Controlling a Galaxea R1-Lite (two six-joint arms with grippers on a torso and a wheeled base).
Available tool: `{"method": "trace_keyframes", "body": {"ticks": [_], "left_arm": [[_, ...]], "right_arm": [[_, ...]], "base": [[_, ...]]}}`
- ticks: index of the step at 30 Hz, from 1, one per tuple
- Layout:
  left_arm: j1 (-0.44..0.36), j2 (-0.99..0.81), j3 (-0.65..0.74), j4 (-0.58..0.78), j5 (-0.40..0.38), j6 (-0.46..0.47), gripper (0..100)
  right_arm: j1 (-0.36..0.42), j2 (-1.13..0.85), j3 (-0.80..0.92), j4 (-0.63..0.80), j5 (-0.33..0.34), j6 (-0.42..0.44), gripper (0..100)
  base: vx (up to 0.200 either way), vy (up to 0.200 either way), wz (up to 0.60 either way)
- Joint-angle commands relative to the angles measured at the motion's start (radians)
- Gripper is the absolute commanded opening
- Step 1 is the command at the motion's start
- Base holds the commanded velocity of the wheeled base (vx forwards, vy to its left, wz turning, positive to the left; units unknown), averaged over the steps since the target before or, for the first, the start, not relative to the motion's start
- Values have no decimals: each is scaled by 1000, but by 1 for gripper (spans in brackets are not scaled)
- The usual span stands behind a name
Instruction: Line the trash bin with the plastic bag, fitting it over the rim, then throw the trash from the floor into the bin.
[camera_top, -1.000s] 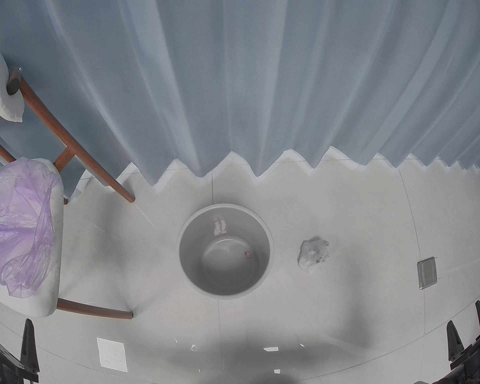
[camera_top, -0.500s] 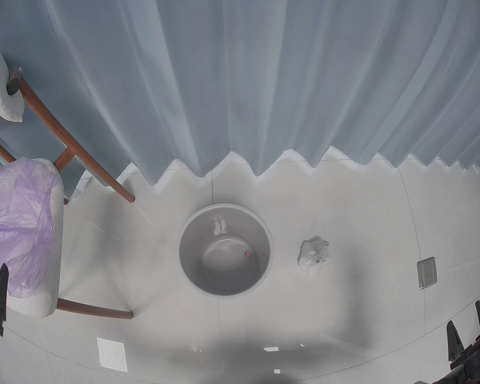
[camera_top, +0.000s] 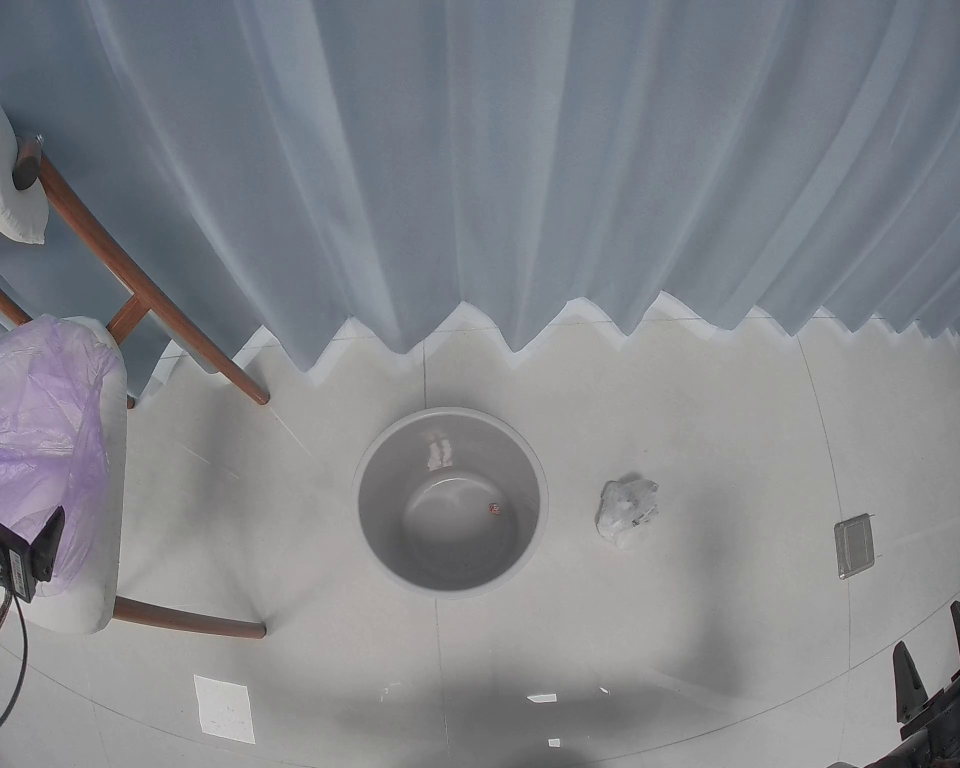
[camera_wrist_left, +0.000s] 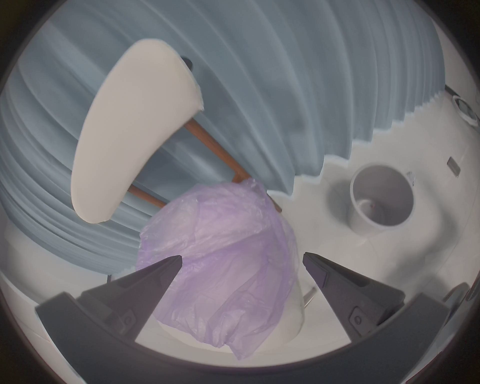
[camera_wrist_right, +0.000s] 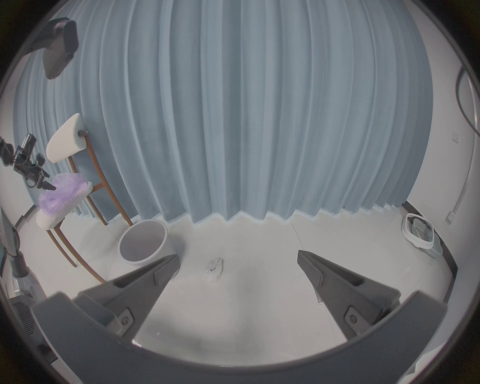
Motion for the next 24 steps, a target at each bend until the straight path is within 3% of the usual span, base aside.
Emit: {"method": "trace_keyframes", "body": {"ticks": [1, 12, 24], "left_arm": [[32, 113, -6, -7, 1, 26, 100], [21, 279, -21, -100, -4, 66, 100], [-61, 398, -26, -199, -22, 52, 100]], "right_arm": [[0, -17, 18, 0, 2, 0, 100], [-1, -17, 18, 0, 2, 0, 100], [0, -17, 18, 0, 2, 0, 100]], "base": [[0, 0, 0], [0, 0, 0], [0, 0, 0]]}}
